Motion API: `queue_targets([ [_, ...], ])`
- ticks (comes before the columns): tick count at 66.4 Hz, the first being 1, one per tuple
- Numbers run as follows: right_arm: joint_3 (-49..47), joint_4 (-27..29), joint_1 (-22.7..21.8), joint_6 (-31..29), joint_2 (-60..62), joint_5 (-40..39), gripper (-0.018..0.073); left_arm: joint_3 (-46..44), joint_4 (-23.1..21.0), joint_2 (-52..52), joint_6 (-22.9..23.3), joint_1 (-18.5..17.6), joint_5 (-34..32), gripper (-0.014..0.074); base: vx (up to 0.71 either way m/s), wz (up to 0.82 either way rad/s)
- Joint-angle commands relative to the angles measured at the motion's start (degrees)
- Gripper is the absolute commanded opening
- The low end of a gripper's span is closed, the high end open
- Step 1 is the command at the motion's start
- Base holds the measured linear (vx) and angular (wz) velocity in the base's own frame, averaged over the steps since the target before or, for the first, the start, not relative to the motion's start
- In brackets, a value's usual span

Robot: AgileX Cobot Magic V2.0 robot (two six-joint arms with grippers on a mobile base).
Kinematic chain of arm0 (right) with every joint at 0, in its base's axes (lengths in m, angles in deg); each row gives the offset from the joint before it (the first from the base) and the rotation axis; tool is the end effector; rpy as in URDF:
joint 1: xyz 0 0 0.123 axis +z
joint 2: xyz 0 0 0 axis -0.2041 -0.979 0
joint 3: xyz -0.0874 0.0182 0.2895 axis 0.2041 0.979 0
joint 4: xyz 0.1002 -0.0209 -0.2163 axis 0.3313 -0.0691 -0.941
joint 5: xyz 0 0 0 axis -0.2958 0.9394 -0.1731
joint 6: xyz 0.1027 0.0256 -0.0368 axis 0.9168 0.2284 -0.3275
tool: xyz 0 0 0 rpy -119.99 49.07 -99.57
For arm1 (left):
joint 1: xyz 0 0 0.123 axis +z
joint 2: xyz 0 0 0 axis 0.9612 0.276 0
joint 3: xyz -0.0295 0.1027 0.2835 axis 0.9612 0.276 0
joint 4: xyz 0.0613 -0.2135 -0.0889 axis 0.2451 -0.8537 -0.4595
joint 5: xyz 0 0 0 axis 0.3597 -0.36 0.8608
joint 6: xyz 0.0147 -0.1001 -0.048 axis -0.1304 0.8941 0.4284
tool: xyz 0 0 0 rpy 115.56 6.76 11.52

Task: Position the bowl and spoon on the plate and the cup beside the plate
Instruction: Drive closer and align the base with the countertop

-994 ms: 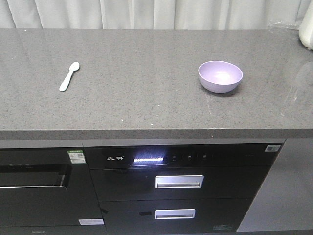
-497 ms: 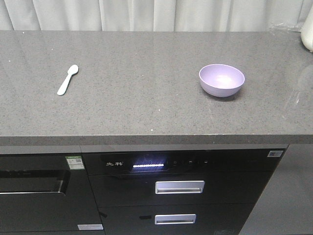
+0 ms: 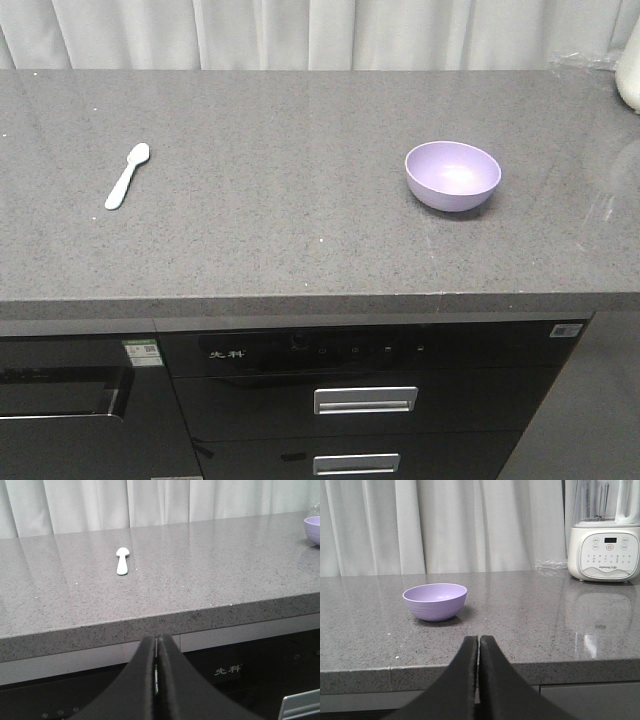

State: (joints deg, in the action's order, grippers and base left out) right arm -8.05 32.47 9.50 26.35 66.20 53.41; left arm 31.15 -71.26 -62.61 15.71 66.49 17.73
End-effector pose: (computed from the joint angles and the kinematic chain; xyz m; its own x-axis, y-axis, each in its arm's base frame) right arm 0.0468 -0.0018 0.2057 0.0713 0.0269 -0.9971 0.0376 0.9989 0.0297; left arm 0.0461 -0.0044 0.1861 -0.1127 -0.0045 -0.9936 0.1142 0.9933 -0.0174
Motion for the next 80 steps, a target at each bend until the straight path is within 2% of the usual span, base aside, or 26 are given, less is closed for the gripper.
queue_targets([
  [1,0.2,-0.2,-0.3,0.0,0.4,-3.9,-0.0003,-0.4,-0.2,0.4,0.8,0.0,-4.0,-0.0006,0.07,-0.02],
  [80,0.2,-0.2,-0.3,0.0,0.4,-3.9,-0.0003,-0.4,-0.2,0.4,0.8,0.0,-4.0,-0.0006,0.06,-0.02],
])
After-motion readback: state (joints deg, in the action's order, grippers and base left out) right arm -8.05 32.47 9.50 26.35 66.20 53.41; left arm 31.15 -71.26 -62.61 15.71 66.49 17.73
